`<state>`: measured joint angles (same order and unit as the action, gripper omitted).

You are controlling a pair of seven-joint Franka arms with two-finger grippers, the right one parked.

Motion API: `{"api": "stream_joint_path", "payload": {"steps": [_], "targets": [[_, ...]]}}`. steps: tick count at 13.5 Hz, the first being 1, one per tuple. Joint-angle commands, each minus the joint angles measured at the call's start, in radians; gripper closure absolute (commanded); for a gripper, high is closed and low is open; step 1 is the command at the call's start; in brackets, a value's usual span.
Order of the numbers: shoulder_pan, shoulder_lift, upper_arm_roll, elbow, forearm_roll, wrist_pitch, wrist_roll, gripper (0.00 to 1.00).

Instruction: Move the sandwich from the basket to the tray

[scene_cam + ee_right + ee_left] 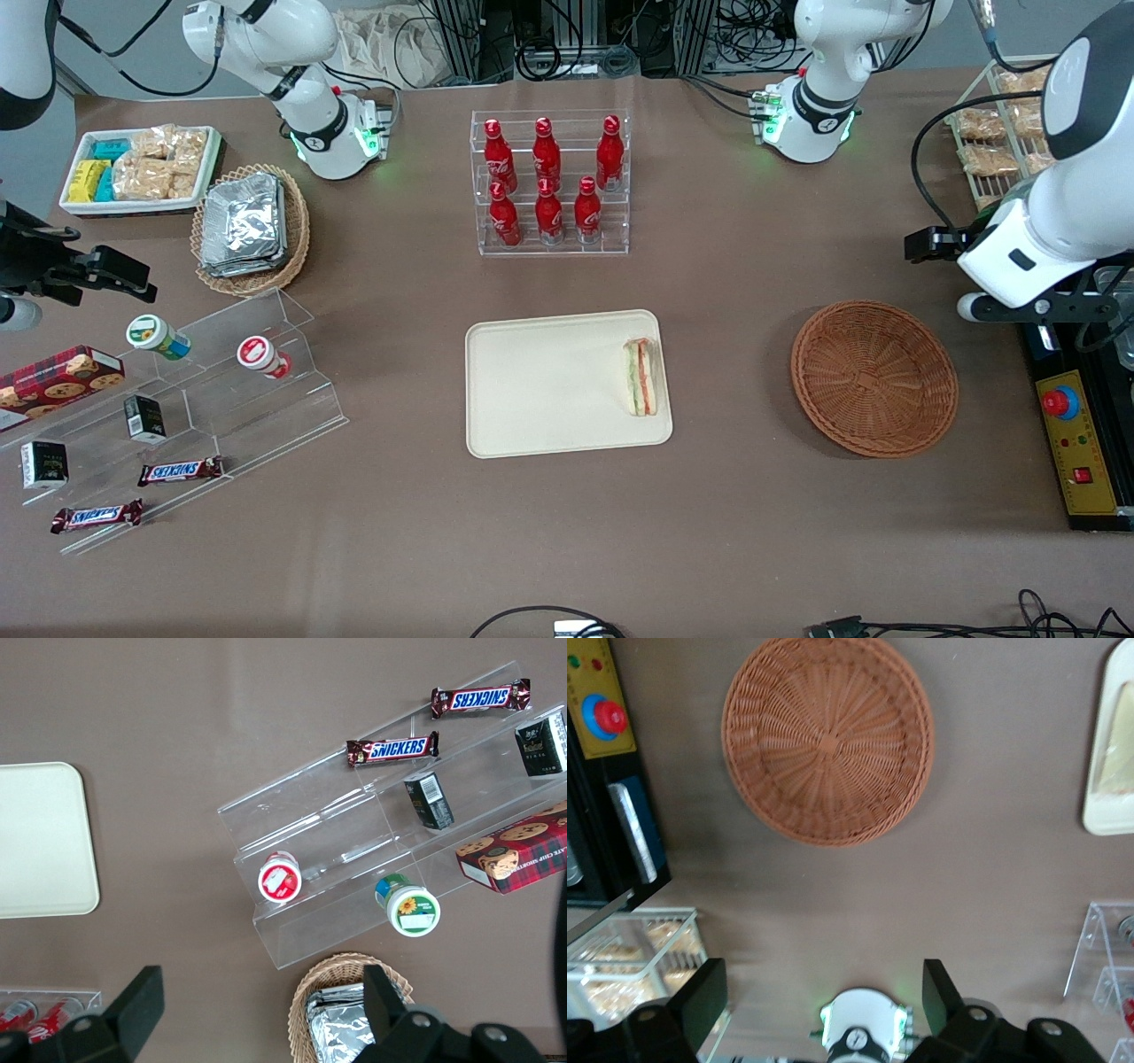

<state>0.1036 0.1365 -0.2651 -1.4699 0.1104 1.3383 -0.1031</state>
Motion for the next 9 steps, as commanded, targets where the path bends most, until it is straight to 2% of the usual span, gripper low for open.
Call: {"api": "stream_joint_path", "payload": {"steps": [1,4,9], "targets": [[-0.007,-0.236,0.078,-0.320,-0.051,0.195,0.080,0.01],[-0.002,-0.198,0.078,-0.239,-0.054,0.203,0.074,0.00],[0.004,-0.193,0.081,-0.228,-0.066,0.200,0.080,0.00]]}}
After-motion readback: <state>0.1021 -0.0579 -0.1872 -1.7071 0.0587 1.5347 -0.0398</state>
